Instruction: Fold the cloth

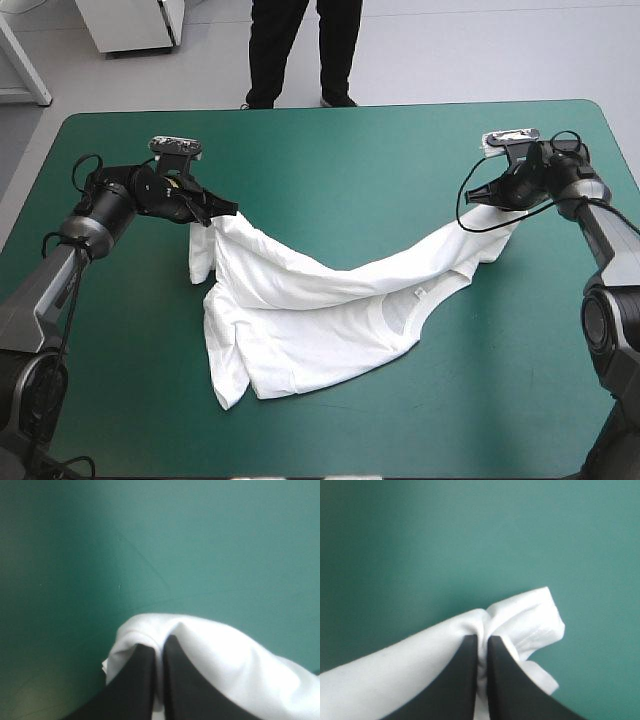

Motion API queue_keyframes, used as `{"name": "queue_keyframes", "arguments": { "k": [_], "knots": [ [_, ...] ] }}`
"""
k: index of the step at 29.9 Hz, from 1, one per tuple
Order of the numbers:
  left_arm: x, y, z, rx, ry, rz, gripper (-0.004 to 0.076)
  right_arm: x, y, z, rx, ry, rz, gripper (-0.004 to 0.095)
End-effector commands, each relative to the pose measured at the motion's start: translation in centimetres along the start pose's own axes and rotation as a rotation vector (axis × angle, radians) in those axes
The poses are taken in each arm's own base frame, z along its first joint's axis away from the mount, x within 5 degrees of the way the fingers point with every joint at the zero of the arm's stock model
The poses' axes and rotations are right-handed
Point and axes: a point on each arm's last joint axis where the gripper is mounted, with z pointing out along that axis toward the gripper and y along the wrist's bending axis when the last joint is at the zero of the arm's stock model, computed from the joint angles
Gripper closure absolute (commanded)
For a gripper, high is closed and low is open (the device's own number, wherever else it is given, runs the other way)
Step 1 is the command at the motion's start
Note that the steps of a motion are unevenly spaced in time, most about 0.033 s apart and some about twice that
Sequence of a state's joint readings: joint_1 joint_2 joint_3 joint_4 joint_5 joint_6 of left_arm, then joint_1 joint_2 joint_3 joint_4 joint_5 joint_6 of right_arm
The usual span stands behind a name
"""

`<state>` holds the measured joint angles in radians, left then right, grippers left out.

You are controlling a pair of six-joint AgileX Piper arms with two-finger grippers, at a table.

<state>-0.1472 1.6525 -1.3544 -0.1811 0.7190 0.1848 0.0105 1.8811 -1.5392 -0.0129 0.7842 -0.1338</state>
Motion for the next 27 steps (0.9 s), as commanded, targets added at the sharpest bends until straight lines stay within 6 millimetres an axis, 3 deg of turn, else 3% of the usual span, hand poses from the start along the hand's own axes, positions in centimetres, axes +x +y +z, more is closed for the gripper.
{"name": "queue_keyframes", "arguments": {
  "k": [1, 8, 10, 13, 19, 22, 27],
  "knots": [
    [-1.6, -0.2, -2.5, -0.004, -0.116, -0.002, 0.0694, -1.7, 0.0, -3.0, -0.009, -0.122, -0.017, 0.0867],
    [-1.3, -0.1, -2.7, -0.014, -0.054, 0.03, 0.0269, -2.1, 0.2, -3.7, -0.038, -0.123, -0.029, 0.0558],
    [-1.3, 0.0, -3.1, -0.028, -0.019, 0.039, 0.0204, -2.5, -0.1, -4.2, -0.041, -0.13, -0.018, 0.0461],
    [-1.4, 0.0, -4.4, -0.04, 0.06, 0.056, 0.0195, -3.0, -0.5, -5.5, -0.056, -0.121, 0.001, 0.0357],
    [-0.8, -0.9, -9.4, -0.003, 0.142, 0.074, 0.0195, -2.4, -0.3, -11.4, -0.11, -0.105, 0.008, 0.0351],
    [0.5, -1.5, -11.9, 0.014, 0.193, 0.07, 0.0195, -1.6, 0.3, -14.5, -0.149, -0.135, 0.007, 0.035],
    [3.5, -2.6, -15.7, 0.071, 0.135, 0.029, 0.0195, 0.6, 1.4, -20.1, -0.179, -0.214, -0.006, 0.0358]
  ]
}}
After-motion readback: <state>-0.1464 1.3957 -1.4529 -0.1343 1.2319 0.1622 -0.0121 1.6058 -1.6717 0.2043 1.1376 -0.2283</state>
